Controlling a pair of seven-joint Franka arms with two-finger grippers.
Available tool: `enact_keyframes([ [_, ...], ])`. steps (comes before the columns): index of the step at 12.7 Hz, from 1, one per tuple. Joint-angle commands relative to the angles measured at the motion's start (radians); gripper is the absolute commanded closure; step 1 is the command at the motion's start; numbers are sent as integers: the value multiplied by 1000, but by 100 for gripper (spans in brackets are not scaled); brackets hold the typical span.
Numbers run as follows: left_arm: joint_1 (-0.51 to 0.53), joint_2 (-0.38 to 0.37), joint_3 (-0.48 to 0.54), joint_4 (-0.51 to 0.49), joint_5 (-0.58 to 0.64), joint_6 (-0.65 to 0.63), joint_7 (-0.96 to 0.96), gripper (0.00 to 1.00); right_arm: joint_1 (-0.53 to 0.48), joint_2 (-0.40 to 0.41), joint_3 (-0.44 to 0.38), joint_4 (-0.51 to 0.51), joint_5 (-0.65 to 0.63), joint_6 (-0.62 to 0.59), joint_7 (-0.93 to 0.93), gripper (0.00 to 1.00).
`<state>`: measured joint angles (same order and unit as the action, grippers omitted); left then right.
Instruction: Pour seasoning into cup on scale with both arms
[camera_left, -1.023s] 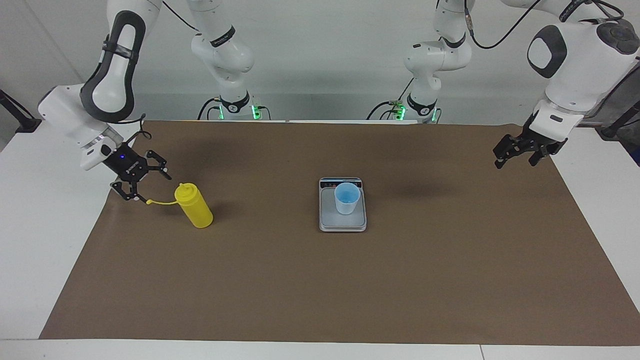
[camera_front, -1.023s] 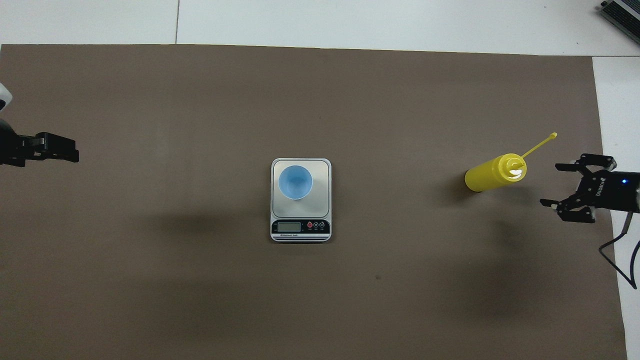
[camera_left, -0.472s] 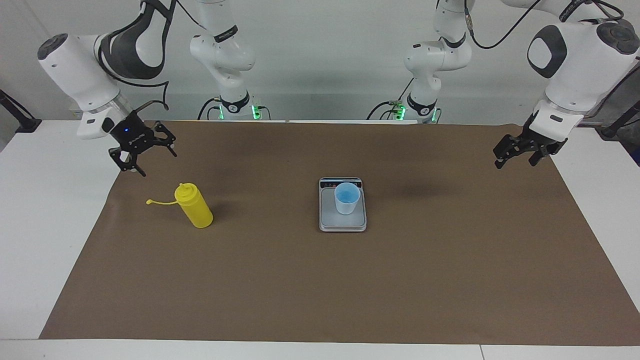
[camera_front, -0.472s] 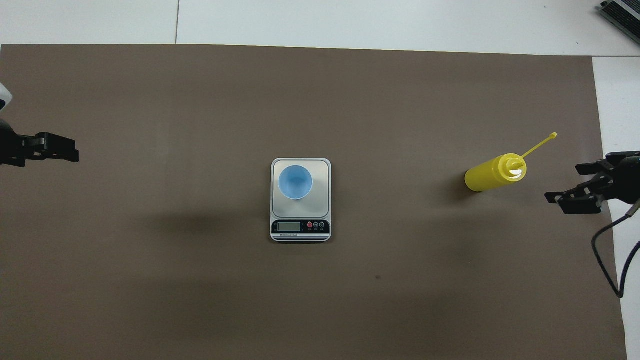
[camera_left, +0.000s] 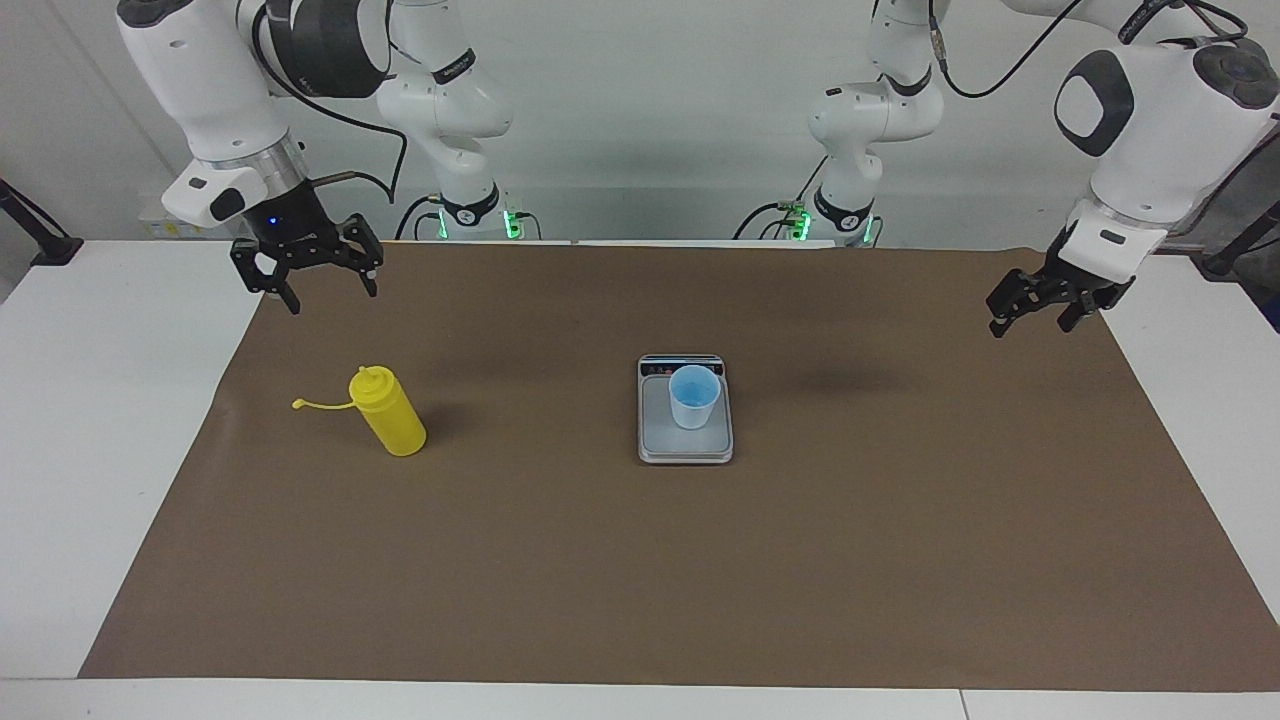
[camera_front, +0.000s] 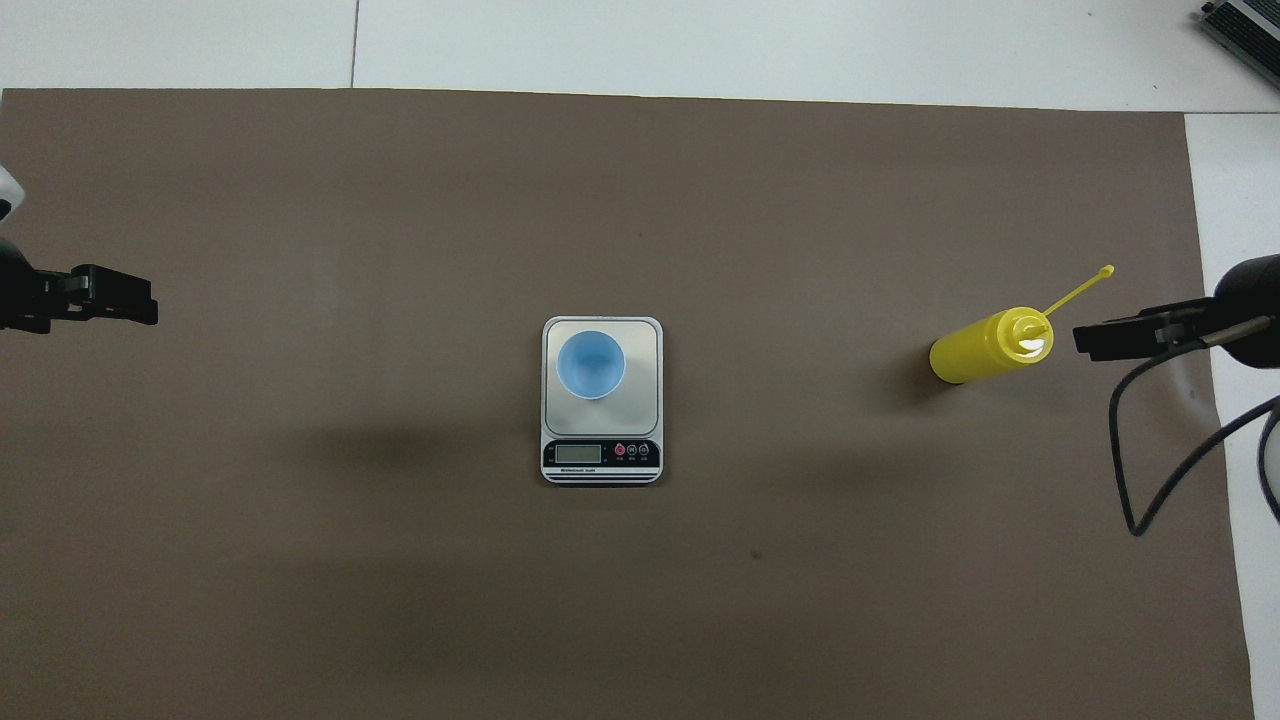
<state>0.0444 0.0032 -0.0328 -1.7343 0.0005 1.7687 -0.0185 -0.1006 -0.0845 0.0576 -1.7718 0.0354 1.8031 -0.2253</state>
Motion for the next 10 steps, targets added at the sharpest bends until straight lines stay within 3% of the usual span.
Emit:
enact_keyframes([
  [1,-5,-26,5,-30,16,6,-1,0,33,64,2,119,-86,-82,154,0],
  [4,-5,-26,5,-30,16,6,-1,0,51,117,4,250,-100,-209,263,0],
  [10,-5,-26,5,-30,16,6,-1,0,68,98,8,244,-81,-287,349,0],
])
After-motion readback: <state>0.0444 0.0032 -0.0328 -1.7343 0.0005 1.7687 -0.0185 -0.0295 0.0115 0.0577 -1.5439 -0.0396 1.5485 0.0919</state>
